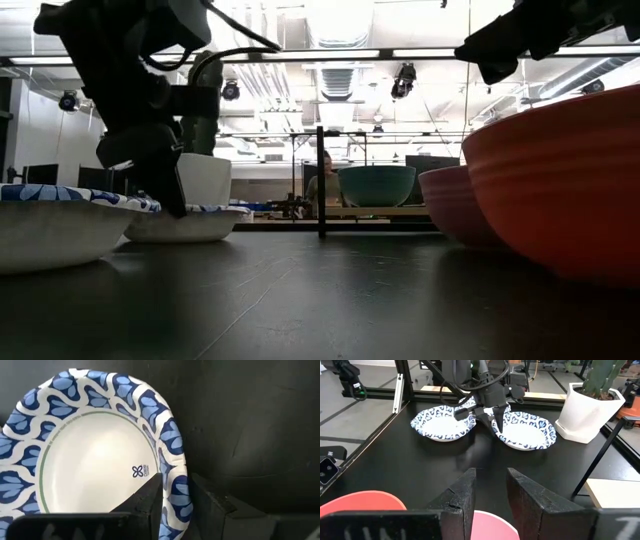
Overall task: Place and stack bowls onto a shelf
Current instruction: Stack the blue patterned bowl on top of the blue patterned bowl on the shelf
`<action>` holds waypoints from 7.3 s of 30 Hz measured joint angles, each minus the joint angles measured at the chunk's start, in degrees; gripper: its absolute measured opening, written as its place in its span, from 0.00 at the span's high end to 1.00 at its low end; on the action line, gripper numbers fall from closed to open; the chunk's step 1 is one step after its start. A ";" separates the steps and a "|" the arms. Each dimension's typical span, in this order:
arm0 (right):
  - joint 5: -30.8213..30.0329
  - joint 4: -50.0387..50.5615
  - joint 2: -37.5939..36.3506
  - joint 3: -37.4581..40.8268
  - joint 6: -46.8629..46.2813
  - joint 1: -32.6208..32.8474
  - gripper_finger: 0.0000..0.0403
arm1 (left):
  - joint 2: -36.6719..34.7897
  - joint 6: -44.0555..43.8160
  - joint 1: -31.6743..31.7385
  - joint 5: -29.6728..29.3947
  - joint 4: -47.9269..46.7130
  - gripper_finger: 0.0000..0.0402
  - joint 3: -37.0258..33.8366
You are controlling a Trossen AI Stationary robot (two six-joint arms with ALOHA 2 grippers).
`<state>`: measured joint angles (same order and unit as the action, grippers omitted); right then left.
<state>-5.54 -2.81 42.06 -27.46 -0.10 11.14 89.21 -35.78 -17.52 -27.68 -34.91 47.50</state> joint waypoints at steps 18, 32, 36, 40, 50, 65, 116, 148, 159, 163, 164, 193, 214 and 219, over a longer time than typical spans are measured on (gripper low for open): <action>0.00 1.84 -0.56 0.00 -0.28 0.00 0.77 | -0.04 0.69 -1.06 0.25 1.08 0.99 1.86; 8.84 4.61 -8.36 0.00 -1.05 2.82 0.78 | 0.00 22.81 -4.99 -5.41 1.37 1.00 20.40; 9.03 3.67 -9.50 0.25 0.98 5.71 0.78 | 0.02 30.17 -4.63 -8.36 4.99 1.00 24.10; 10.09 3.11 -10.66 0.28 2.97 9.30 0.78 | 0.02 38.37 -3.33 -8.94 13.10 1.00 25.95; 10.56 -1.26 -12.07 0.26 10.97 18.21 0.78 | 0.04 52.83 4.52 -7.09 37.45 1.00 24.06; 10.58 -3.39 -12.77 0.24 15.81 22.38 0.78 | 10.36 53.57 18.69 5.07 56.93 1.00 25.77; 10.50 -2.60 -12.76 0.98 14.47 22.38 0.78 | 39.15 47.97 28.04 11.76 55.49 0.83 54.78; 10.49 -2.12 -12.74 0.98 12.52 22.38 0.78 | 39.12 44.94 28.30 11.78 53.32 0.43 54.58; 10.49 -2.12 -12.74 0.98 12.61 22.38 0.78 | 39.12 43.92 28.41 10.23 55.43 0.45 54.67; 10.49 -2.12 -12.74 0.98 12.57 22.38 0.78 | 39.10 44.23 28.51 9.70 57.94 0.49 54.67; 10.49 -2.12 -12.74 0.98 12.57 22.38 0.78 | 39.10 44.33 28.56 9.68 58.79 0.50 54.67; 10.47 -1.97 -12.72 0.98 12.50 22.38 0.78 | 39.01 44.27 29.53 9.61 63.88 0.57 54.45; 10.43 -1.13 -12.66 1.01 10.15 22.36 0.78 | 35.91 50.99 25.04 11.25 10.39 0.57 73.98; 10.34 -0.90 -12.66 1.01 10.11 22.36 0.78 | 36.74 47.26 24.02 16.27 -7.18 0.57 78.82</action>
<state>4.80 -3.71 29.41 -26.46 10.02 33.50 125.95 11.47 6.50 -11.42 -42.09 126.32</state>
